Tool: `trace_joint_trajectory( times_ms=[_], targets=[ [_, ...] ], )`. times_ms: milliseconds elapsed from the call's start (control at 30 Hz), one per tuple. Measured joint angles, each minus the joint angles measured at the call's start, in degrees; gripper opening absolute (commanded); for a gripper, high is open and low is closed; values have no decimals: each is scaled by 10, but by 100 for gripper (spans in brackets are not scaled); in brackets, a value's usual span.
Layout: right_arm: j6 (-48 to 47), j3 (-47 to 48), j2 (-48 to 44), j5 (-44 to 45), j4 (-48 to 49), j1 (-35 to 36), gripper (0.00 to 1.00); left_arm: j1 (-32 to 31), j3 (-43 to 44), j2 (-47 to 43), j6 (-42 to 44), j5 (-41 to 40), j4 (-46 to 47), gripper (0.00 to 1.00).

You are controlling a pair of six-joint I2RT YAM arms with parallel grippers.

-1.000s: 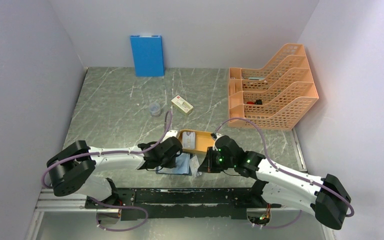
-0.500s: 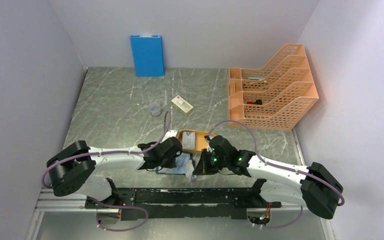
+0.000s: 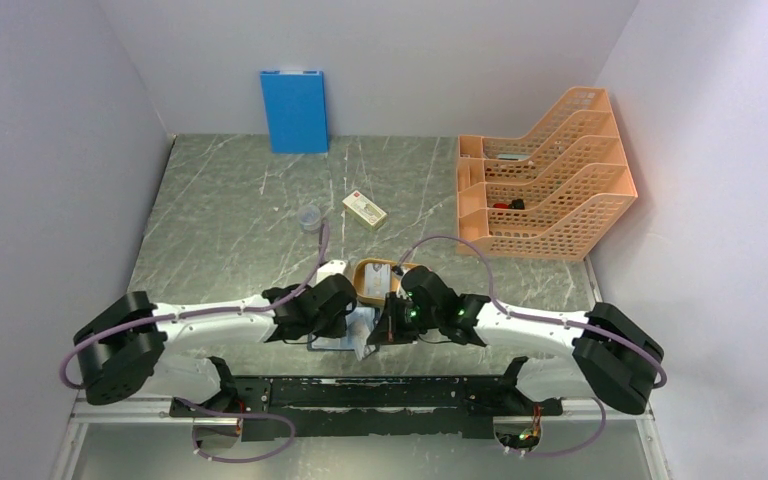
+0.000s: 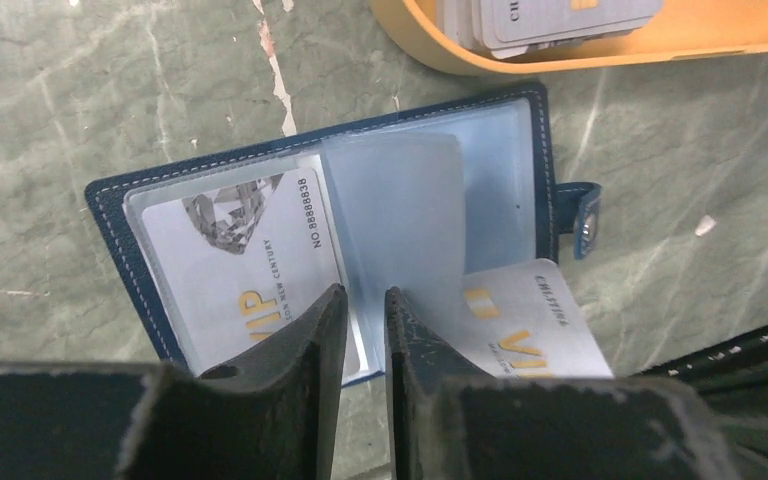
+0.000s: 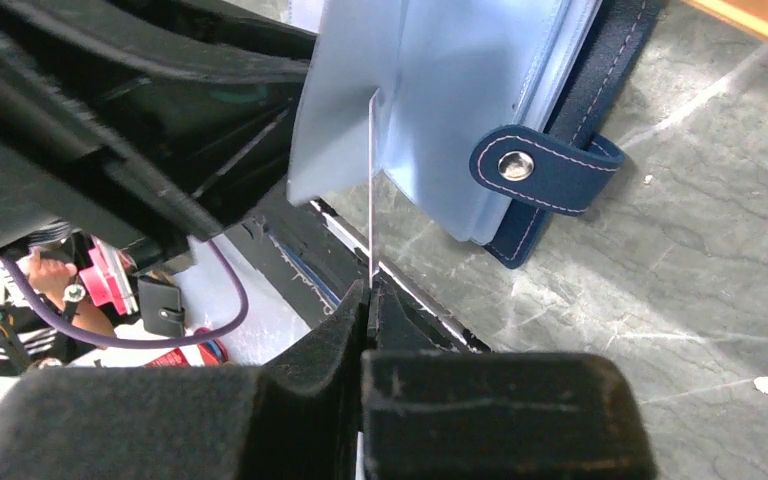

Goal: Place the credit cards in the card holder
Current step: Turn over the card slot in the card holder.

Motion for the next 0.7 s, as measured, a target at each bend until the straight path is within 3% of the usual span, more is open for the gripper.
trace_joint_trajectory(
  times_ms=[200,700],
  targets=[
    [4,0,16,0,12,9,0,0,0,-52,-5,-3,-31,36],
    [3,41,52,5,25,25,0,0,0,-170,-28,-54,-135,45]
  ],
)
